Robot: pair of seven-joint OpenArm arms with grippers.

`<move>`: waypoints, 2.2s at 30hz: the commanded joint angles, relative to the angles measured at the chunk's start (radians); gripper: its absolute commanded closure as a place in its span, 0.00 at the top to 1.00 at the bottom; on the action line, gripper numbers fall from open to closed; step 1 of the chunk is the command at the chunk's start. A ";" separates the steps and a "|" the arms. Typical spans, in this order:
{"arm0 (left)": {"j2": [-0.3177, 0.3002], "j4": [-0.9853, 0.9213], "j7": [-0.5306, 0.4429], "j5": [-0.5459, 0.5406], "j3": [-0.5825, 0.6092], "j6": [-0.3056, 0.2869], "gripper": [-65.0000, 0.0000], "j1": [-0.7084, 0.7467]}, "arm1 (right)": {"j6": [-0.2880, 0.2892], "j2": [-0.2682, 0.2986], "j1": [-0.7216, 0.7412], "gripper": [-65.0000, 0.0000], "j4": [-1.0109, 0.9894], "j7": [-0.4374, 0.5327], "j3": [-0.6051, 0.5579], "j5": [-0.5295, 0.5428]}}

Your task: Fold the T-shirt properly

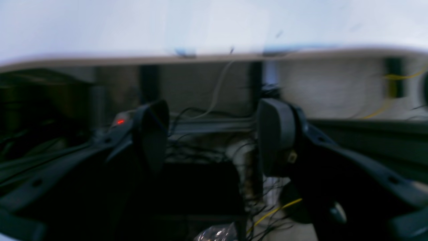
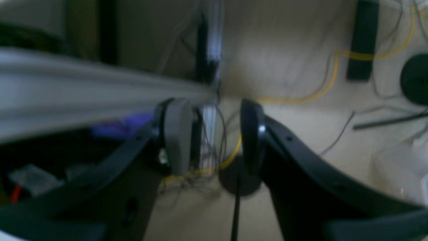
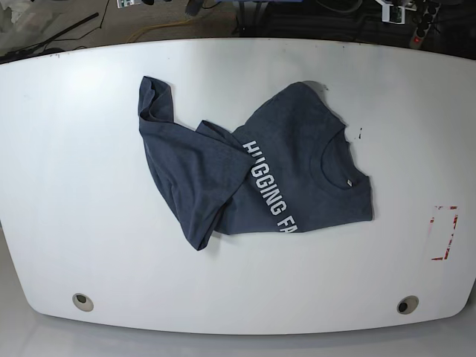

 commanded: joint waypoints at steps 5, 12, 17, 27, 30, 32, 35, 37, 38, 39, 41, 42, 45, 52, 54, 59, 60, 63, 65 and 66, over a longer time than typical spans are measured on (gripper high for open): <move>-0.008 0.027 -0.020 -0.097 -0.108 -0.027 0.60 0.016 | 0.002 0.010 -0.028 0.35 0.123 0.021 0.080 0.135; -0.051 0.030 -0.020 -0.134 -0.127 -0.032 0.60 -0.033 | 0.076 0.066 0.122 0.35 0.120 0.018 0.120 0.205; -0.050 0.037 -0.020 -0.135 -0.125 -0.032 0.60 -0.057 | 0.113 0.096 0.240 0.36 0.120 -0.010 0.119 0.199; -0.008 0.037 -0.020 -0.132 -0.125 -0.032 0.69 -0.116 | 0.226 0.190 0.547 0.55 0.120 -0.286 0.111 0.202; -0.005 0.037 -0.020 -0.132 -0.125 -0.032 0.75 -0.120 | 0.230 0.191 0.624 0.64 0.120 -0.358 0.111 0.202; -0.005 0.037 -0.020 -0.134 -0.124 -0.032 0.76 -0.120 | 0.230 0.201 0.690 0.66 0.120 -0.415 0.109 0.202; -0.005 0.037 -0.020 -0.134 -0.122 -0.032 0.76 -0.120 | 0.230 0.228 0.771 0.66 0.118 -0.493 0.071 0.202; -0.005 0.037 -0.020 -0.134 -0.122 -0.032 0.76 -0.120 | 0.230 0.254 0.823 0.66 0.118 -0.533 0.027 0.202; -0.005 0.037 -0.020 -0.134 -0.124 -0.032 0.76 -0.120 | 0.230 0.263 0.852 0.66 0.117 -0.548 -0.004 0.202; -0.005 0.037 -0.020 -0.132 -0.124 -0.032 0.76 -0.120 | 0.230 0.270 0.878 0.66 0.112 -0.556 -0.033 0.202; -0.005 0.037 -0.020 -0.131 -0.124 -0.032 0.76 -0.120 | 0.230 0.280 0.918 0.66 0.088 -0.557 -0.079 0.202; -0.005 0.037 -0.020 -0.131 -0.124 -0.032 0.76 -0.120 | 0.230 0.288 0.941 0.66 0.071 -0.557 -0.107 0.201; -0.005 0.036 -0.020 -0.129 -0.122 -0.032 0.76 -0.120 | 0.230 0.305 1.013 0.67 0.008 -0.557 -0.174 0.201; -0.005 0.036 -0.020 -0.129 -0.121 -0.032 0.76 -0.134 | 0.230 0.360 1.144 0.67 -0.074 -0.557 -0.455 0.201; -0.005 0.036 -0.020 -0.128 -0.122 -0.032 0.76 -0.148 | 0.230 0.366 1.167 0.67 -0.074 -0.557 -0.547 0.202; -0.005 0.034 -0.020 -0.128 -0.122 -0.032 0.76 -0.151 | 0.230 0.365 1.214 0.67 -0.075 -0.557 -0.738 0.202; -0.005 0.034 -0.020 -0.128 -0.122 -0.032 0.76 -0.151 | 0.230 0.363 1.230 0.67 -0.077 -0.557 -0.784 0.202; -0.005 0.034 -0.020 -0.128 -0.122 -0.032 0.76 -0.151 | 0.230 0.357 1.256 0.67 -0.097 -0.557 -0.874 0.202; -0.005 0.034 -0.020 -0.128 -0.124 -0.032 0.76 -0.151 | 0.230 0.352 1.271 0.67 -0.127 -0.557 -0.912 0.202; -0.007 0.034 -0.020 -0.128 -0.124 -0.032 0.76 -0.151 | 0.230 0.337 1.284 0.67 -0.152 -0.557 -0.937 0.202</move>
